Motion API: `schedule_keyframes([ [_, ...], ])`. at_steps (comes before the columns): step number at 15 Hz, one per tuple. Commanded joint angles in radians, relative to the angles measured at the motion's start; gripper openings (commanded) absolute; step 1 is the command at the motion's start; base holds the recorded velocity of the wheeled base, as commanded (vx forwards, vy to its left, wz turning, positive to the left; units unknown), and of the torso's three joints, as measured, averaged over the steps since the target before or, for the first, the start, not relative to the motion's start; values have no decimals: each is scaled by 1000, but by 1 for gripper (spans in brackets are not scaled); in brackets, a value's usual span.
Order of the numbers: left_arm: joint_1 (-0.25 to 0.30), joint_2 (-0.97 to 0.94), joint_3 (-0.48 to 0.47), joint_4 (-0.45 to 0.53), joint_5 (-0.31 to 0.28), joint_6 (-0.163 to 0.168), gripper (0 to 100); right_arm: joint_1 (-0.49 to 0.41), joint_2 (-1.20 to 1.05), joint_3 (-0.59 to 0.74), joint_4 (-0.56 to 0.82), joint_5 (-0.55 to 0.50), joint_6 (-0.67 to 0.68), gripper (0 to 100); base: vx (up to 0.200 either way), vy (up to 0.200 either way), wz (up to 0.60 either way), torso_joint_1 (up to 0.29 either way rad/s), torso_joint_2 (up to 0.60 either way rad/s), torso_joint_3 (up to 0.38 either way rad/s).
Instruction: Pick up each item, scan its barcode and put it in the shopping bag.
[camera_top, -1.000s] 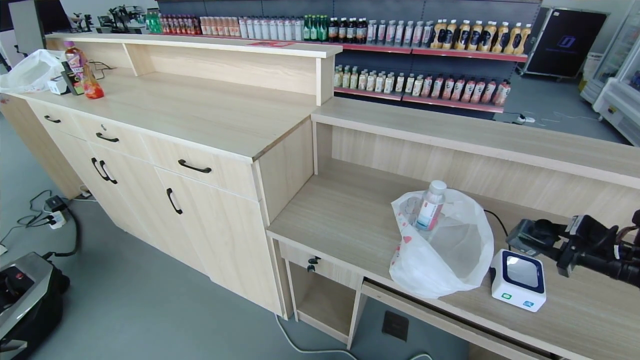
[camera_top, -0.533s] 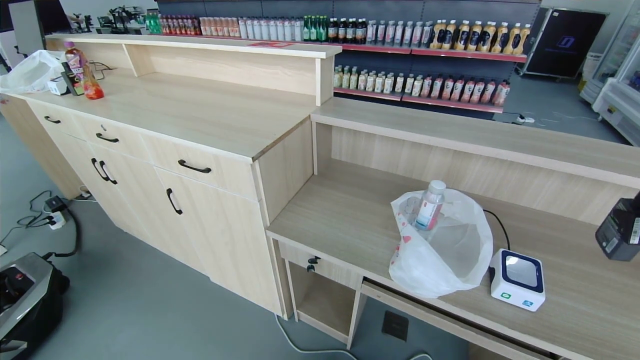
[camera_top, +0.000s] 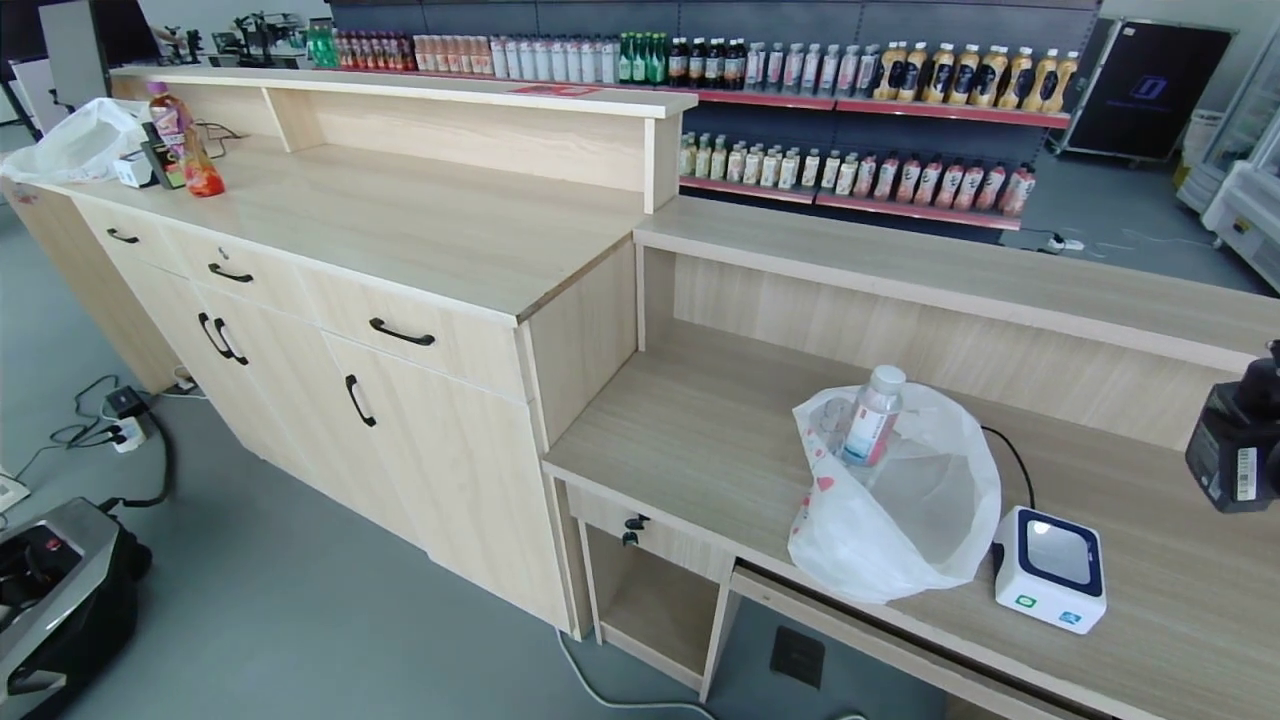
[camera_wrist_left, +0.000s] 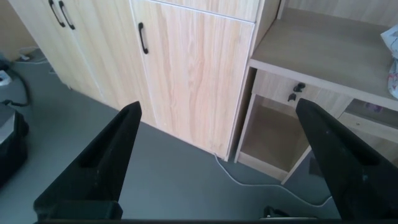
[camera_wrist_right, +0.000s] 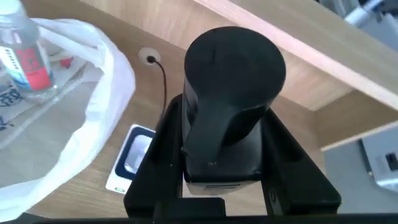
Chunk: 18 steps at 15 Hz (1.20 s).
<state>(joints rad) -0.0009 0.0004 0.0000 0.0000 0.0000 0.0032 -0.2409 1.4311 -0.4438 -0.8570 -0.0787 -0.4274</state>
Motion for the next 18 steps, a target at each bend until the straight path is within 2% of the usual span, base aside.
schedule_keyframes([
  [1,1,0,0,0,0,-2,100,60,45,-3,-10,27,-22,0,0,0,600,2,-2,2],
  [2,1,0,0,0,0,0,100,84,89,-4,-39,56,-14,0,0,0,600,7,-2,-2],
  [4,1,0,0,0,0,-2,100,78,193,-18,-42,287,-10,0,0,0,300,6,4,1],
  [5,1,0,0,0,0,0,100,74,236,-19,-42,333,-10,0,0,0,0,0,0,0],
  [10,1,0,0,0,0,0,100,57,539,-42,-166,340,-13,0,0,0,0,0,0,0],
  [15,1,0,0,0,0,0,100,34,651,-39,-226,346,-14,0,0,0,0,0,0,0],
  [18,1,0,0,0,0,0,100,34,712,-50,-304,441,-13,0,0,0,0,0,0,0],
])
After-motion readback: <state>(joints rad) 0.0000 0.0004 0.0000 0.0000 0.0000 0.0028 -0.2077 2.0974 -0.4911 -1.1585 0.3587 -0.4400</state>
